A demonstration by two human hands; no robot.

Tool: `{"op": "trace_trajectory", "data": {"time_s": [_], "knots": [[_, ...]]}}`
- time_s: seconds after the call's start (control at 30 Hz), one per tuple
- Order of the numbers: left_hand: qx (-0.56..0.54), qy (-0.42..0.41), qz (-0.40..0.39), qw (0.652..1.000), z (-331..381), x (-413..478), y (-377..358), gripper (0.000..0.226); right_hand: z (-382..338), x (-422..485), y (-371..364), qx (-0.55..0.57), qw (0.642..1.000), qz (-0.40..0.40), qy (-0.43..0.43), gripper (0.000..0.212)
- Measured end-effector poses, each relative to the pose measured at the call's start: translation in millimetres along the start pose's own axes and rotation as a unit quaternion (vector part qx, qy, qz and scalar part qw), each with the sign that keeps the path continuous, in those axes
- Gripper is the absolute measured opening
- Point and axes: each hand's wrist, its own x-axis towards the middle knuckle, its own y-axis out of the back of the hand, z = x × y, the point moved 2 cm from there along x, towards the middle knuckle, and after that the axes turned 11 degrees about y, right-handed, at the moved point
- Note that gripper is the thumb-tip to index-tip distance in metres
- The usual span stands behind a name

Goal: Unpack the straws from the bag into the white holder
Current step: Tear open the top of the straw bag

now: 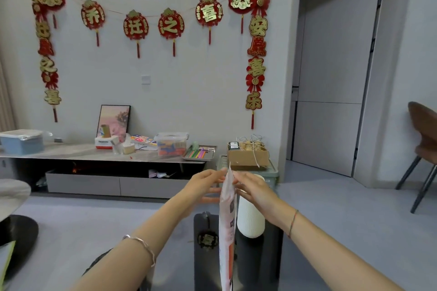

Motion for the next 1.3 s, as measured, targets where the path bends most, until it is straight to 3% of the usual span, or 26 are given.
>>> {"op": "trace_trajectory", "data": {"time_s": [0.3, 0.5, 0.63, 0.83, 1.03, 1.3], "knots": [[0.04, 0.011, -0.008, 0.999, 4, -13, -16, 0.064, -11, -16, 9, -0.011, 0.999, -0.04, 0.0, 0.022], [0.039, 0.01, -0.001, 0.999, 2, -14, -14, 0.054, -8, -17, 2, 0.009, 0.998, -0.055, 0.003, 0.035], [0.021, 0.013, 0.003, 1.0, -2, -12, -8, 0.054, -5, -15, -5, 0.034, 0.998, -0.046, 0.009, 0.018], [-0.01, -0.007, 0.015, 1.0, -11, -5, -4, 0.053, 8, -7, -12, 0.027, 0.999, -0.016, 0.021, 0.021], [-0.021, -0.01, 0.044, 0.999, -12, -3, -2, 0.036, 16, 3, -18, -0.009, 1.0, -0.007, 0.012, 0.022], [-0.012, -0.005, 0.06, 0.998, -8, -3, 4, 0.04, 27, 12, -22, -0.017, 0.999, -0.031, 0.007, 0.024]]}}
